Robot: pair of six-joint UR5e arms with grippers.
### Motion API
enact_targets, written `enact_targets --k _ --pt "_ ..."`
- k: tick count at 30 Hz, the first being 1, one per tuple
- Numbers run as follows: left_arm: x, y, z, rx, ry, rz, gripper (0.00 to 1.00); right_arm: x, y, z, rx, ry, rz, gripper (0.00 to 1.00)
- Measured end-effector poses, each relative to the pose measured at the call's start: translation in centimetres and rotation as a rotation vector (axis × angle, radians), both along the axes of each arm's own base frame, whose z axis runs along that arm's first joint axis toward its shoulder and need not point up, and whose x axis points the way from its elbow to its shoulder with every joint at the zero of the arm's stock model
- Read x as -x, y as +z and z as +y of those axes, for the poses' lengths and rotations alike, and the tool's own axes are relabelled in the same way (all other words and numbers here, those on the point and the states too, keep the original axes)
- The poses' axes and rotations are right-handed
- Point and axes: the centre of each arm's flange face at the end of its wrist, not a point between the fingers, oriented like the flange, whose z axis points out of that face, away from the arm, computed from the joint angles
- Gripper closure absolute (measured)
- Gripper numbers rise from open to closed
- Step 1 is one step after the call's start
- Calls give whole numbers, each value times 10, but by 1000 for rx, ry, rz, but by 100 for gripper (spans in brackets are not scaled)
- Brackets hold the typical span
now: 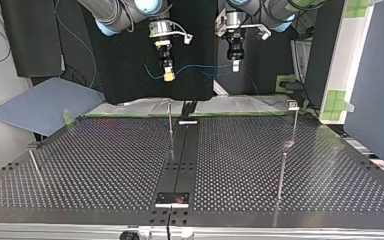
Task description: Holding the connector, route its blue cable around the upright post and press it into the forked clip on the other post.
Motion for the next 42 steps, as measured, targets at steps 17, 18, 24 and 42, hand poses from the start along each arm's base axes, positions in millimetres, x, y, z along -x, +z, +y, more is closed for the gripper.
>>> enact_targets --k 17,18,24,42 --pt "0 0 0 0 0 0 100 0 0 0 0 0 0 93" --pt "0 0 0 0 0 0 100 0 0 0 0 0 0 93" --pt "0 0 0 0 3 0 100 0 0 0 1 0 -1 93" --pt "0 0 0 0 3 0 100 0 0 0 1 0 -1 93"
